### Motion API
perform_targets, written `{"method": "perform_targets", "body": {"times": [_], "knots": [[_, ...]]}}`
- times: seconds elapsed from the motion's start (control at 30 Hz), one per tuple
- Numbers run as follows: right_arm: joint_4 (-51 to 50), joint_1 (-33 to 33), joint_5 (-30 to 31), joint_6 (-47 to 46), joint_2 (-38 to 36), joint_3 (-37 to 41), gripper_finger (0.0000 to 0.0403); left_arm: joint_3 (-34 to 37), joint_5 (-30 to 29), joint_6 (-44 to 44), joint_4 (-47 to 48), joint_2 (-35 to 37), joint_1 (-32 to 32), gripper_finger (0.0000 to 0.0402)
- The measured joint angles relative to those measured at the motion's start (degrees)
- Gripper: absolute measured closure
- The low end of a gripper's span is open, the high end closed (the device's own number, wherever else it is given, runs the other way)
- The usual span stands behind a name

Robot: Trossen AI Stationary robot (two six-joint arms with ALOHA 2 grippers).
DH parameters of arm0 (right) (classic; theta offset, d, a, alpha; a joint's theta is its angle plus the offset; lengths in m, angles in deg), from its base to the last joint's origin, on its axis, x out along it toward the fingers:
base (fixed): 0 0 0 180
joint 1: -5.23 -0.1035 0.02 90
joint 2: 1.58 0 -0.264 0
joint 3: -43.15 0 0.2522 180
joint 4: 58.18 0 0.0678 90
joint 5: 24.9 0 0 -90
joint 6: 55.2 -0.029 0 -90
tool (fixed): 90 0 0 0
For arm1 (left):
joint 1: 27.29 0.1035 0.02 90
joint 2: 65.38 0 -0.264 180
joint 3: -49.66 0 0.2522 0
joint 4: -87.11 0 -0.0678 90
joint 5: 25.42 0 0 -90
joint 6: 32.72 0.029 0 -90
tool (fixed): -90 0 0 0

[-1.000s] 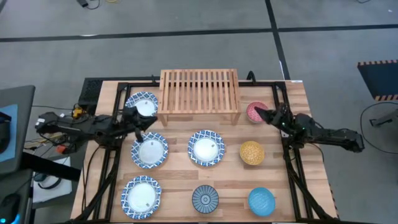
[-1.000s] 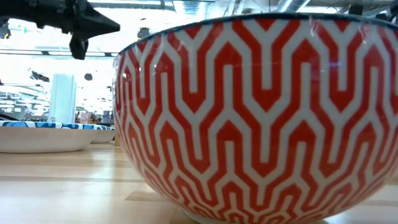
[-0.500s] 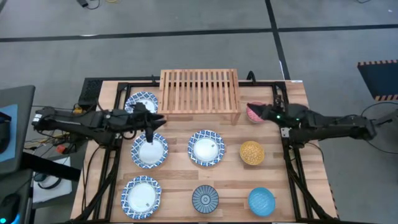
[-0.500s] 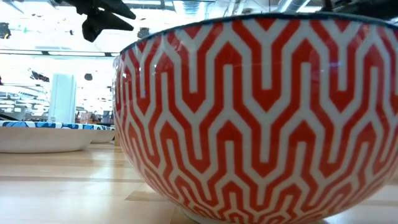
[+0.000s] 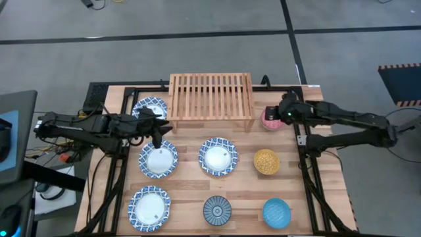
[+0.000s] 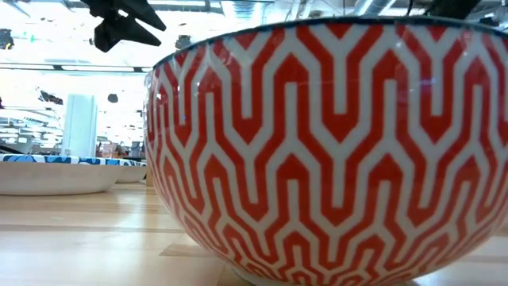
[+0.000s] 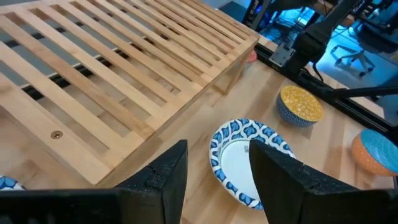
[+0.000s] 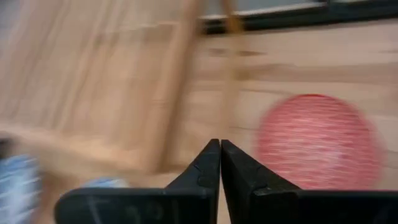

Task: Place and stack bowls onto a shelf
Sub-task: Put the big white bowl on the shelf

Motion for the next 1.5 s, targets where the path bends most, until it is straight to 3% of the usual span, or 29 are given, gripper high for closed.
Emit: {"method": "perform_targets", "body": {"times": [0.27, 0.47, 0.67, 0.8, 1.0, 1.13, 1.5], "knots": [[-7.40, 12.47, -5.98, 6.87, 5.36, 0.02, 0.0341, -0.02, 0.94, -1.51, 0.20, 0.00, 0.00, 0.0246], [-6.65, 22.02, -12.54, 15.19, 8.57, 0.02, 0.0262, -0.02, -0.42, -1.38, 0.20, 0.00, 0.00, 0.0246], [-2.04, 24.34, -19.22, 23.13, 9.81, 0.00, 0.0192, -0.02, -5.51, -4.44, 0.01, 0.00, -0.02, 0.0246], [2.00, 23.59, -17.66, 23.67, 9.81, -0.03, 0.0185, -0.02, -12.08, -8.53, -1.25, 0.00, 0.01, 0.0246], [1.66, 25.75, -10.94, 24.02, 11.25, -0.04, 0.0190, -0.07, -15.98, -6.28, -5.71, -2.65, 1.27, 0.0246], [0.70, 25.63, -10.68, 27.06, 11.84, -0.04, 0.0188, -0.07, -21.36, -7.21, -8.74, -6.26, 1.34, 0.0245], [-6.20, 28.45, -11.85, 20.04, 12.86, -0.02, 0.0187, -0.04, -20.47, -7.09, -13.09, -11.31, 1.48, 0.0218]]}}
